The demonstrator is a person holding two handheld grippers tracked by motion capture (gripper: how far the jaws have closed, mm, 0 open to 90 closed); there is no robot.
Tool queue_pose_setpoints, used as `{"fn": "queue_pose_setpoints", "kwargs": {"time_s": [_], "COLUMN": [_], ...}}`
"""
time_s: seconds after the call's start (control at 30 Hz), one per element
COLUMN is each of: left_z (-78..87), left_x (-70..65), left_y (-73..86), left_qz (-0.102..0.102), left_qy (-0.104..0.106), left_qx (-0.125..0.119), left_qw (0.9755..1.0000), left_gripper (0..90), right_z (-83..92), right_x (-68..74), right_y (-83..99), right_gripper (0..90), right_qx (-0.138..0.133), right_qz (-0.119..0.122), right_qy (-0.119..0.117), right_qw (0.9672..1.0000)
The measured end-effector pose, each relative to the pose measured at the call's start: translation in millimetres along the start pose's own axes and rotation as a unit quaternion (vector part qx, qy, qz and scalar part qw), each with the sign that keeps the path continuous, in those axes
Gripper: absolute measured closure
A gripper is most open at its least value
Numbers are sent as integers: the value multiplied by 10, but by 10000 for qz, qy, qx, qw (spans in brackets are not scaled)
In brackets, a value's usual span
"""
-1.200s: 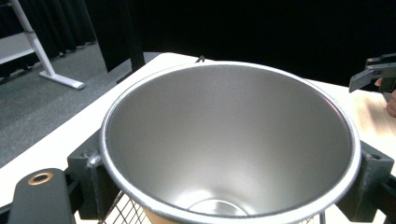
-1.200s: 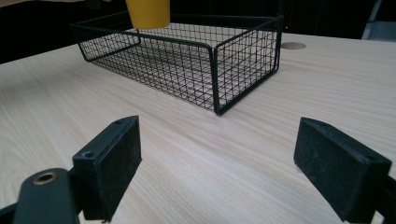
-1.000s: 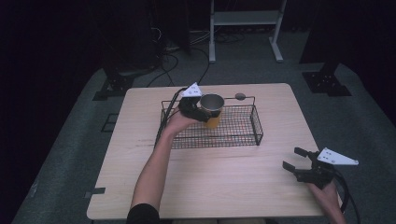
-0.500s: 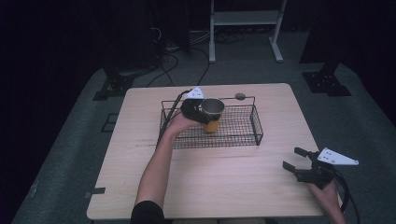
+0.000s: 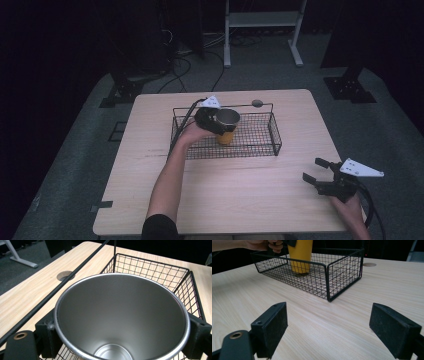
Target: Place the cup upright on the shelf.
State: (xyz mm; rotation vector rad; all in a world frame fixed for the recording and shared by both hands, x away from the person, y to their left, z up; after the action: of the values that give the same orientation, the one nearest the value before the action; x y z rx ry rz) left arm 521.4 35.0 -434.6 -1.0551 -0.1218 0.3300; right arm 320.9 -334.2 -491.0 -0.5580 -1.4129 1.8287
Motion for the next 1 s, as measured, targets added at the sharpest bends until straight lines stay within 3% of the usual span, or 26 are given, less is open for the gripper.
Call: {"fn": "queue_pose_setpoints", "kwargs": {"time_s": [0.47, 1.0], "left_z": [-11, 32], "left_x": [-5, -10], "left_y": [56, 38], "left_qz": [-19, 10], "left_qy": [41, -46], "left_qx": [225, 195], "left_qw": [9997, 9998], "left_gripper": [103, 36], "right_z": [-1, 1], "right_x": [0, -4], "right_y": [0, -1], "right_gripper": [139, 139], "right_qx": [1, -9], "right_qz": [3, -15], "right_qy": [0, 0], "right_qw": [10000, 10000]}}
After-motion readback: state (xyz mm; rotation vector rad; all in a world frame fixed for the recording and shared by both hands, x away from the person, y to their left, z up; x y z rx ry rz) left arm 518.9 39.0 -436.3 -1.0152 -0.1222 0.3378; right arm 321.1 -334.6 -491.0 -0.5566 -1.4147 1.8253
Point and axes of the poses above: each handheld gripper's, and its own axes: z roughly backward along the jaws, y roughly out of its underside, x roughly to its left, the point moved 4 cm from there along -z, roughly forward along the jaws, and after that the axes turned 4 degrees about y, right-handed, at the moved point
